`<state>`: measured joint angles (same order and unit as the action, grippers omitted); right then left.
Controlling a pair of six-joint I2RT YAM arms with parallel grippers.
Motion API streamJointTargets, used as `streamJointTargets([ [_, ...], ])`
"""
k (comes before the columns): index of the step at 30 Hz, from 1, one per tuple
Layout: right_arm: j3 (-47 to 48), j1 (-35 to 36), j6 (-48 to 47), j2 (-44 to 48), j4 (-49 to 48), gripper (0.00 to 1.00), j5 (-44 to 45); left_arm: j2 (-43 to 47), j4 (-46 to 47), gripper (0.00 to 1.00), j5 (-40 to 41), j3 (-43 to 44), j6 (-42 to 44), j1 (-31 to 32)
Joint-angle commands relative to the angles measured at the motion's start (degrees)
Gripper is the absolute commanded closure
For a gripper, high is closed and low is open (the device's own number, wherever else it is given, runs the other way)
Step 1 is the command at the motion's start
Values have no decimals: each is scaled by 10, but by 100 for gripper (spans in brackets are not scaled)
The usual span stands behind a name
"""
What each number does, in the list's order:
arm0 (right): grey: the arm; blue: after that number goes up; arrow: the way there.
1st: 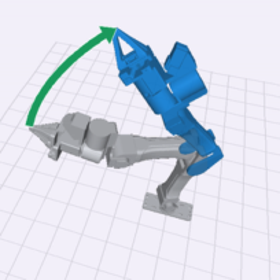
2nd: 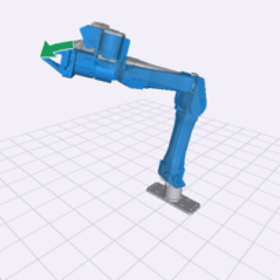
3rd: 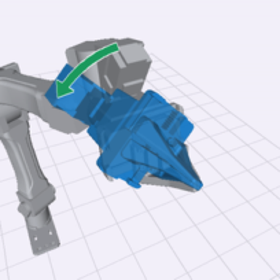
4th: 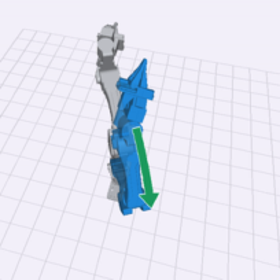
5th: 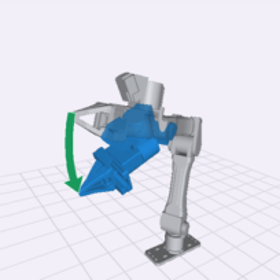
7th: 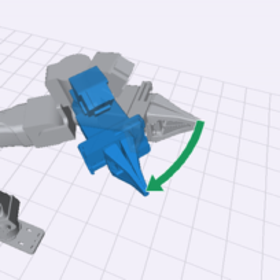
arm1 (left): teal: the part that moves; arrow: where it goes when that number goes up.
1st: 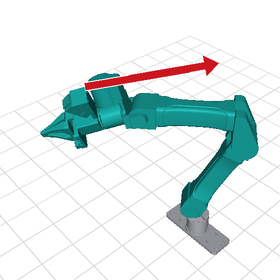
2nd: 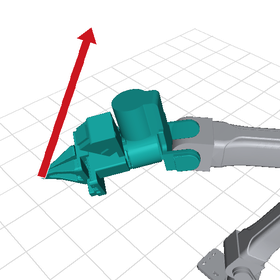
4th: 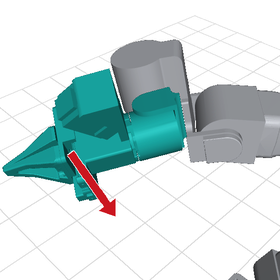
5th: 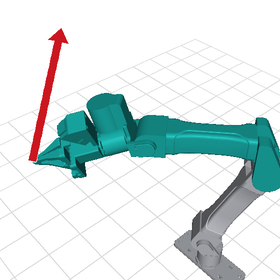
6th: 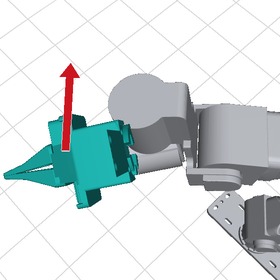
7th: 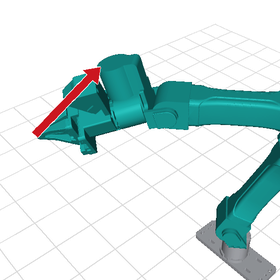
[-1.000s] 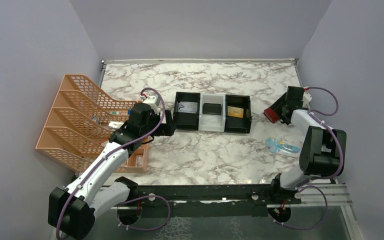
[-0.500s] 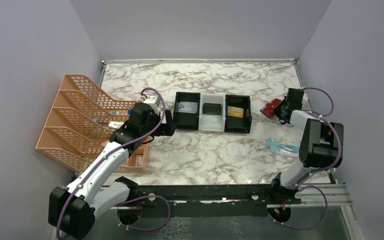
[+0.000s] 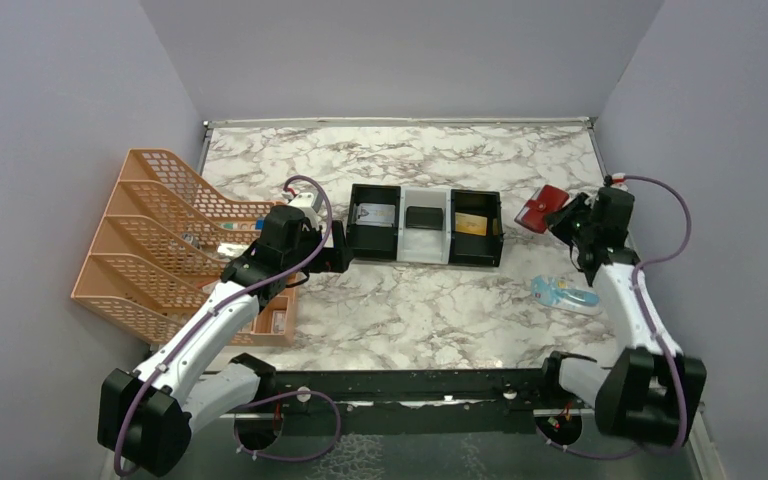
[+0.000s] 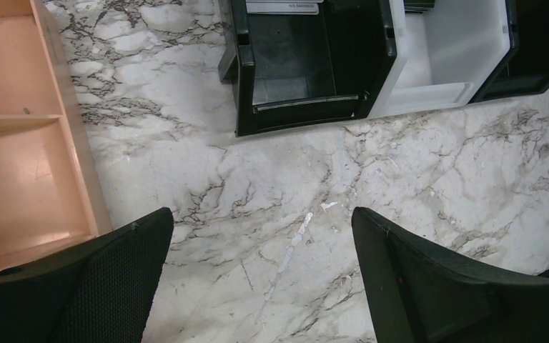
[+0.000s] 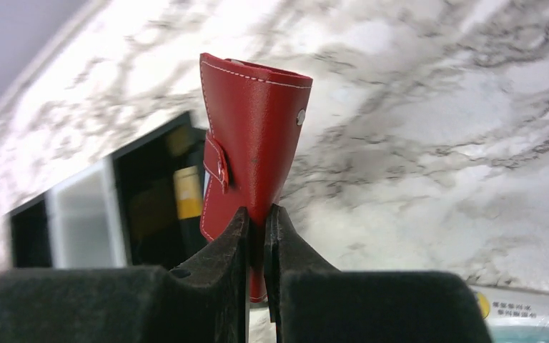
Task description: Take the credit cards out of the card holder
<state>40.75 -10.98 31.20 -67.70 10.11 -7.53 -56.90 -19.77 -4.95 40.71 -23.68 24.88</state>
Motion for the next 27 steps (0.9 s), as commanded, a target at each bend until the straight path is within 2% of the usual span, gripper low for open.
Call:
streamJointTargets([
  [1,-24,1,-11,154,62,94,-93,-1,9,1,-9,2,-2,2],
  [4,-44,1,-25,218,74,94,-205,0,15,1,-14,2,-8,2],
  [8,-62,2,-59,225,112,93,-420,3,24,1,-24,0,-16,2],
  [10,-88,25,-56,231,112,92,-460,7,31,1,-28,-4,-24,3],
  [15,-126,165,-19,212,82,92,-427,25,63,1,-24,-27,-56,2],
  [18,-139,262,10,181,43,91,-387,36,80,1,-54,-44,-73,3],
  [21,-169,312,34,179,3,89,-320,34,85,1,-94,-51,-86,3],
  [27,-203,387,43,76,-60,86,-306,25,89,1,-126,-62,-84,15],
])
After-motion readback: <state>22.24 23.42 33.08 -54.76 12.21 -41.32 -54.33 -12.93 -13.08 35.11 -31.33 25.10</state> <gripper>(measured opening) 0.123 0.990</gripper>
